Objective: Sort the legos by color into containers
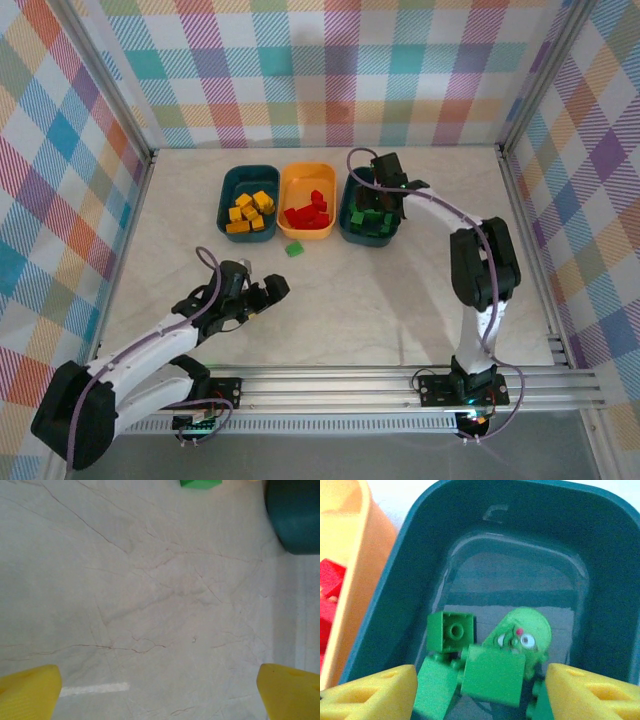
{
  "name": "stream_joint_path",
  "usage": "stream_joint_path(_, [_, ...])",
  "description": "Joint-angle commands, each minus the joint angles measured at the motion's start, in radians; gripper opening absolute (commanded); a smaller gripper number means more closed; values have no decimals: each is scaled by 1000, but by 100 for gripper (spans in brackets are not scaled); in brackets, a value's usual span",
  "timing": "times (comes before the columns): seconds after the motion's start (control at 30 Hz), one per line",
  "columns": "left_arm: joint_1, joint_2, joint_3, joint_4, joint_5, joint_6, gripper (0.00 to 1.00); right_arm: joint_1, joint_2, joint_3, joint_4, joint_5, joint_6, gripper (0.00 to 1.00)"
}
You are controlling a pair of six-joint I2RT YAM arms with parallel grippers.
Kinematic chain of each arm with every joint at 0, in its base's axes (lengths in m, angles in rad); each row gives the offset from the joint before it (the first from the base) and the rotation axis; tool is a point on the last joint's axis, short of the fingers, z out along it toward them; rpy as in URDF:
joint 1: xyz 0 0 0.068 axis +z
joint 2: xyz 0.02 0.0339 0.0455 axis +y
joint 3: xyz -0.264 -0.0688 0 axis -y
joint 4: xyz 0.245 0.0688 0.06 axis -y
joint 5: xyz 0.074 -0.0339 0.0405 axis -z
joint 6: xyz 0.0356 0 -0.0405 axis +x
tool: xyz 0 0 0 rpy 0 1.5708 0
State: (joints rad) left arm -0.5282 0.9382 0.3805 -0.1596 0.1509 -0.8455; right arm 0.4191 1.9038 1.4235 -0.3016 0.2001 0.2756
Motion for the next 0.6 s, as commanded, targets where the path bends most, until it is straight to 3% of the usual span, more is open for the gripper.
stream_joint_path(0.0, [9,-56,15,-110,-105,18,100,90,-153,-100,78,17,43,68])
stream_joint_path(0.13, [75,-126,18,-237,-199,-19,100,283,-207,-232,200,89,70,69])
stream_joint_path(0.3, [103,-252,8,-394,-351,-124,100,484,-109,-234,270,129,33,74])
stream_joint_path(0.57, [102,-438,-76,-450,-370,-182,100,509,136,-4,111,158,50,76])
